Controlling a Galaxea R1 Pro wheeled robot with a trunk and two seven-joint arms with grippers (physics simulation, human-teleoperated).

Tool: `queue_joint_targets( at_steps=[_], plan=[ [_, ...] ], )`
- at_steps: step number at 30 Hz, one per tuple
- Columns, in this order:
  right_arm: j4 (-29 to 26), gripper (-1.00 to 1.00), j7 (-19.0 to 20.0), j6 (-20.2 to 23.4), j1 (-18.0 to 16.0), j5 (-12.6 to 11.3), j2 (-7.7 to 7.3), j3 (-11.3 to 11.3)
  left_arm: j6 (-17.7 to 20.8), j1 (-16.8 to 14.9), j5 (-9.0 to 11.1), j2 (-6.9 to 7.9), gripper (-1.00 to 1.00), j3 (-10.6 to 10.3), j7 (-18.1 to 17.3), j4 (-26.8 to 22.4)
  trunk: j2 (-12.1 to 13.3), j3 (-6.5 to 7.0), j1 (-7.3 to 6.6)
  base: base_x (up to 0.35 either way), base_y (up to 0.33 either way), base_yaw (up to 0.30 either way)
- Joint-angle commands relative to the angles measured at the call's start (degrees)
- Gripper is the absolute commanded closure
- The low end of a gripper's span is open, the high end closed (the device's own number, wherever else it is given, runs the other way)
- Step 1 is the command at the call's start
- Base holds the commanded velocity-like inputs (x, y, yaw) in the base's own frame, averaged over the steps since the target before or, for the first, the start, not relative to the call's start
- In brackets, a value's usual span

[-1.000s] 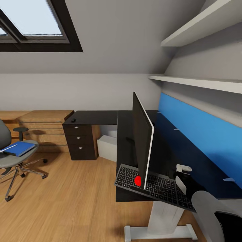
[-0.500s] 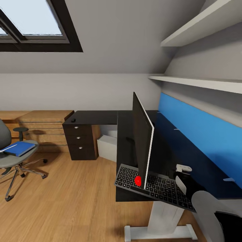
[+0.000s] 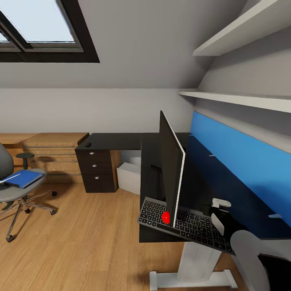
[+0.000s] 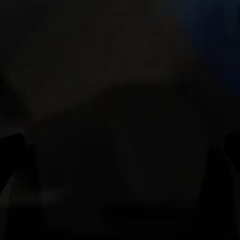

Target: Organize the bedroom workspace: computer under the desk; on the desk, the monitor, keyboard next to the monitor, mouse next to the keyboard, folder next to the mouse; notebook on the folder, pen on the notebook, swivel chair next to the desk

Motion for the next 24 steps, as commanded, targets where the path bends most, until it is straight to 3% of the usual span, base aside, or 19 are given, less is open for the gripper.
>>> queue_joint_targets(
  at_steps=[1,24],
  plan=[
    [0.25,-1.0,-0.31,0.53,0.03,-0.15,-0.02,0.14,-0.16,-0.04,0.59,-0.01,-1.0,-0.2,-0.04,0.03,-0.02,-0.07,0.0,0.0,0.0,0.0],
    [0.25,-1.0,-0.34,0.6,0.03,-0.14,0.01,0.14,-0.16,-0.04,0.59,-0.01,-1.0,-0.2,-0.04,0.04,-0.02,-0.07,0.0,-0.047,0.0,0.0]
  ],
)
